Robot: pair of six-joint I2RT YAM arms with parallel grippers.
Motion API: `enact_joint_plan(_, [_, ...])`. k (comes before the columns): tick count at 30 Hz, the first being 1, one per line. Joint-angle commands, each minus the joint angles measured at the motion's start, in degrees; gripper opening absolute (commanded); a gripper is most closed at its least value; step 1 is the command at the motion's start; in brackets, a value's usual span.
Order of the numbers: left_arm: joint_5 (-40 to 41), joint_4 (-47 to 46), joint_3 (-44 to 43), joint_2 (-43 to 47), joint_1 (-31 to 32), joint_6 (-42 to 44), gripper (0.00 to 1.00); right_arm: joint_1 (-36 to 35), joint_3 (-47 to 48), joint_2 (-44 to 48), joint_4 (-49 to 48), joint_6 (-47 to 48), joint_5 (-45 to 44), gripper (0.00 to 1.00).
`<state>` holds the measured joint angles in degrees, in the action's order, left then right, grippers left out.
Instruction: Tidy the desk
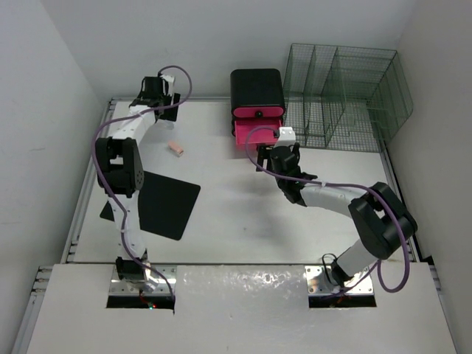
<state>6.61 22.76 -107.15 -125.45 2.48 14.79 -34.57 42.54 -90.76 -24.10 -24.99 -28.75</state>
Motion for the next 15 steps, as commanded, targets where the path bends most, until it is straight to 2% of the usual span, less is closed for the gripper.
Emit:
enact_joint_plan(1, [1.6, -3.0, -4.7, -2.3, -0.5, -2.6, 0.71, 0.0, -0.2, 2.9, -3.9, 1.6, -0.7, 0.81])
enact_joint_plan(4, [-1.1, -3.8, -6.7, -4.8, -0.5, -2.0, 0.71, -0.1, -0.4, 3.6, -4.3, 2.5, -1.3, 0.81])
enact_joint_plan(11, [-1.4, -3.0, -11.1, -10.5, -0.8, -2.0, 0.67, 0.0, -0.9, 4.8, -4.5, 4.7, -3.3, 0.81])
enact_joint_plan(14, [-1.2, -1.7, -12.2, -11.5, -1.1, -3.1, 0.61, 0.0, -1.1, 5.3, -4.6, 5.8, -4.1, 0.81])
enact_joint_plan(15, [-1.4, -1.3, -12.2, -11.4, -1.2, -3.2, 0.52, 0.0, -1.1, 5.4, -4.6, 6.0, -4.3, 0.81])
